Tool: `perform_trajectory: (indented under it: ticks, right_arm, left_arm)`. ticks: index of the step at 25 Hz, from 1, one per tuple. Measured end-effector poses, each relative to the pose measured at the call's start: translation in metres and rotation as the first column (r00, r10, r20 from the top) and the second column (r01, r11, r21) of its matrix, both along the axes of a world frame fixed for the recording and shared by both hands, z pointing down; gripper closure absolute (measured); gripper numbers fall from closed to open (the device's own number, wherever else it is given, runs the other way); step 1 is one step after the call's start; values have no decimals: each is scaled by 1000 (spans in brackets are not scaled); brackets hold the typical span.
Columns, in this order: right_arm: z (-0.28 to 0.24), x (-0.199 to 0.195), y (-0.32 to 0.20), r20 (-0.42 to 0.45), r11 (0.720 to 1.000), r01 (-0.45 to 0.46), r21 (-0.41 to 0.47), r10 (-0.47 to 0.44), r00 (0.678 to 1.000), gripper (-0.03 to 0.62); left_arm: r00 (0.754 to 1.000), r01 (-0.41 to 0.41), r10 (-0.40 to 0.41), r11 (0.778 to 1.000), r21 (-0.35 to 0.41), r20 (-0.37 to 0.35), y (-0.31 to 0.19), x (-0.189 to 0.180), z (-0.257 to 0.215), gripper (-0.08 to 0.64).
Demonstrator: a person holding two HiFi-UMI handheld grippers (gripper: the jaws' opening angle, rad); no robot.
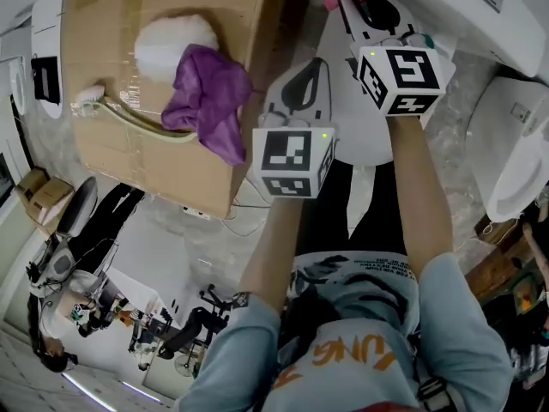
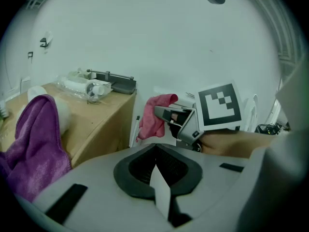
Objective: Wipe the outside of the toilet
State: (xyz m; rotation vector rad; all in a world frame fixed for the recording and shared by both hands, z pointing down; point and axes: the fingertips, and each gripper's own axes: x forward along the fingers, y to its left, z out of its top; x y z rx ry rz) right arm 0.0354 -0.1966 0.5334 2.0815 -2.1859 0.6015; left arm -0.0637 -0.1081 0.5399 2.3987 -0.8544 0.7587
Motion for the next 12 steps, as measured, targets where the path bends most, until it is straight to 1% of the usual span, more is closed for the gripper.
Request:
perform_trajectory:
  ticks: [3,5,8,12]
  right_arm:
    - [1,16,-3,47,997,-69,18,68,997,505]
    - [1,22,0,61,994,-102,29,100,993,505]
    - [0,32,13,62,989,-145,31,142,988,505]
    - [-2,61,41,46,978,-209,20,208,977,505]
  left_arm:
    - [999,-38,38,999,8,5,2,10,2,534]
    - [998,-62,62,998,14,12,4,13,5,534]
    - [996,-85,85,996,12,23,7,16,10,534]
    - [992,-125,124,992,12,22,12,27,13,534]
